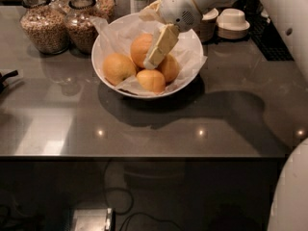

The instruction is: Pick orange from white bowl

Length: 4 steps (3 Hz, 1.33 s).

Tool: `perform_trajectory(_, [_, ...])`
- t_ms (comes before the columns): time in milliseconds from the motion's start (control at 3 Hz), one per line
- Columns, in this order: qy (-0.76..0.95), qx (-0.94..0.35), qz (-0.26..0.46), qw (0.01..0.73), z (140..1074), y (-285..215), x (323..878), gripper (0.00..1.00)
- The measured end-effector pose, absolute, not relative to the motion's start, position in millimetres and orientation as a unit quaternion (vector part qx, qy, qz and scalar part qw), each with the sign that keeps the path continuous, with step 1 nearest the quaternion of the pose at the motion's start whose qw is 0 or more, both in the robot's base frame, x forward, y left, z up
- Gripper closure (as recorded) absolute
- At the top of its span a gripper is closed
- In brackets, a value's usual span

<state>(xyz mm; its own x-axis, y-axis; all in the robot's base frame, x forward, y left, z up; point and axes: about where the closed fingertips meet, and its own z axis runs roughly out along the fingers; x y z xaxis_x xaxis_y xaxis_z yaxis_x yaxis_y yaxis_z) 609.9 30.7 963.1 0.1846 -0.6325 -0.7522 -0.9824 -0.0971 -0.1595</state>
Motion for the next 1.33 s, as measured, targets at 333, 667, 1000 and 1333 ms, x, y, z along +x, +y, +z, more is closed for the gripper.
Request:
perform_trajectory(333, [0.595,-0.692,0.264,0.314,941,37,617,0.0])
perform_trajectory(667, [0.626,-0.677,0.258,0.287,912,33,641,0.0])
perform_trajectory(1000, [0.626,-0.677,0.257,0.287,912,33,641,0.0])
perform_trajectory(1333, [0.626,-0.677,0.257,0.287,912,33,641,0.19])
